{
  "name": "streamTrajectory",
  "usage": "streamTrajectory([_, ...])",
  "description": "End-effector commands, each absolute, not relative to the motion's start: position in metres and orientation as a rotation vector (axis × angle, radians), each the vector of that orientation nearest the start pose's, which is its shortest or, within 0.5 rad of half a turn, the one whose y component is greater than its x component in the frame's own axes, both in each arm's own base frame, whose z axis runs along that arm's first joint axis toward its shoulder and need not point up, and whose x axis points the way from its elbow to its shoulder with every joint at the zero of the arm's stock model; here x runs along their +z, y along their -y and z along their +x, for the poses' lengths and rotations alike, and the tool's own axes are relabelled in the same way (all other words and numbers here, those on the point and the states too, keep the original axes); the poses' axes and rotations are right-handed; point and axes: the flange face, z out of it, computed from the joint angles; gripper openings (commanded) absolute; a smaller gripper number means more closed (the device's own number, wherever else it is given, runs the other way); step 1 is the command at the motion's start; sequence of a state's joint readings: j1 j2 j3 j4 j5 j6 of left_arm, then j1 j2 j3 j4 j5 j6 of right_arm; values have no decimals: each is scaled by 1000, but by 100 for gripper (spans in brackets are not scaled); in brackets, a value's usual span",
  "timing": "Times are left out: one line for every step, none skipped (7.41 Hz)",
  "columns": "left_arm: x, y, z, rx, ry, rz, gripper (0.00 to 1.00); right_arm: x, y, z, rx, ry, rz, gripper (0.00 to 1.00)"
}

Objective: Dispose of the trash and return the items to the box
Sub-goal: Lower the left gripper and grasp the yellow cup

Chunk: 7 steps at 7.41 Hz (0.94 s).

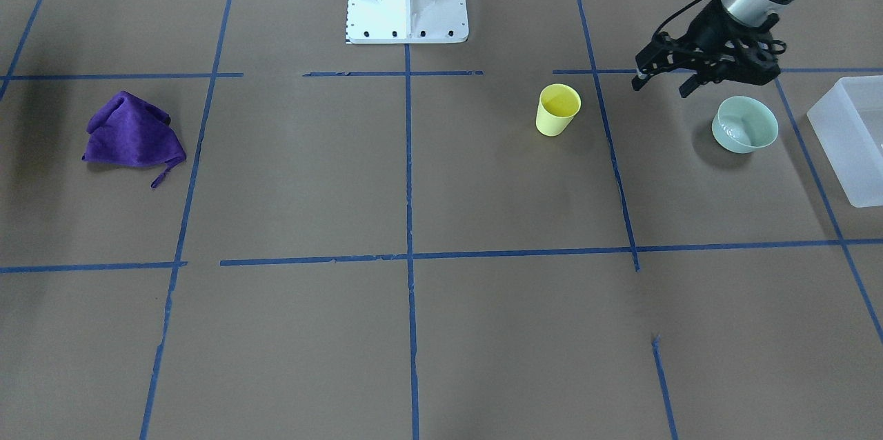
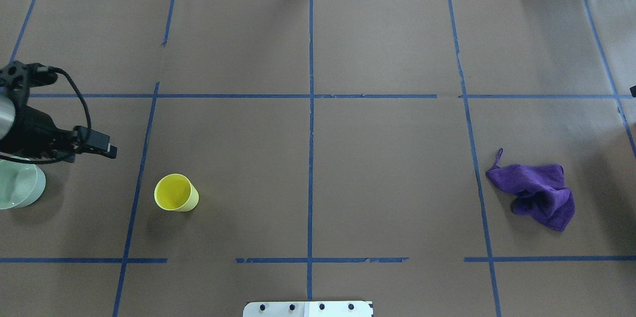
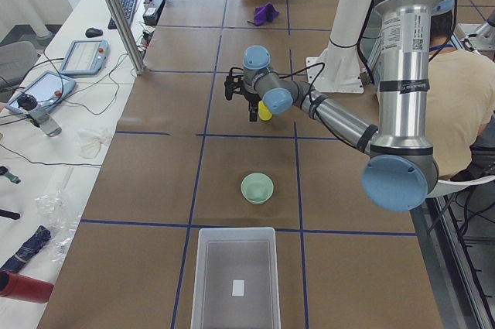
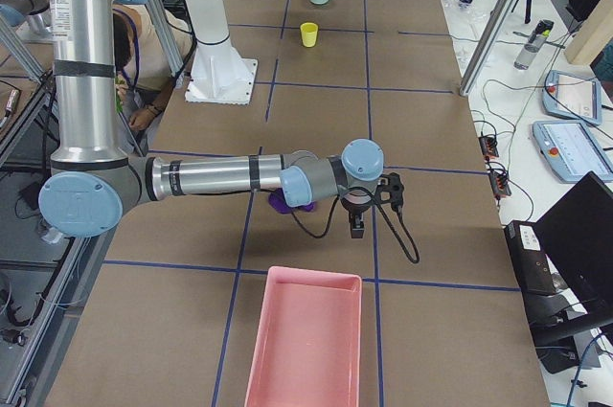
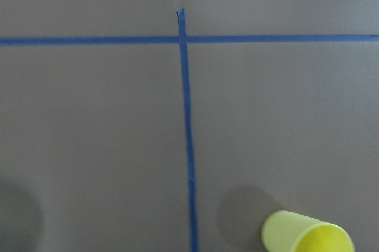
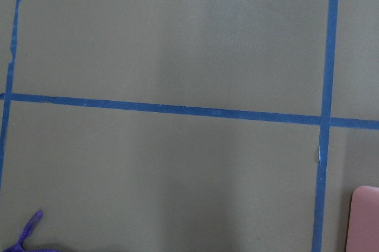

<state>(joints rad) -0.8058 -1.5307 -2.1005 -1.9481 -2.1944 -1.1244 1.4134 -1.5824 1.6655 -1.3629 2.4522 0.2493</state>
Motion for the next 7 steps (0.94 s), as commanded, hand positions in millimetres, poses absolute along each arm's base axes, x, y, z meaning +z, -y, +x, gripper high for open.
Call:
streamTrajectory([373,356,337,-163,-979,-92,100,588,504,-27,-49,913,83,100])
streamTrajectory([376,343,360,-144,-957,-110,100,590,505,-31,-55,913,76,100])
streamTrajectory([371,350,374,-148,-940,-111,100,593,507,-35,-58,913,68,100])
streamTrajectory([375,360,390,-157,-913,-124,100,594,507,-35,-57,912,66,100])
streamTrajectory([385,364,402,-159,-889,-127,99,594,507,-35,-57,912,66,100])
streamTrajectory([393,367,406,-166,-872,-117,96,594,507,-36,-60,912,65,100])
streamTrajectory([391,366,409,-161,-875,-114,89,595,507,-37,-60,912,61,100])
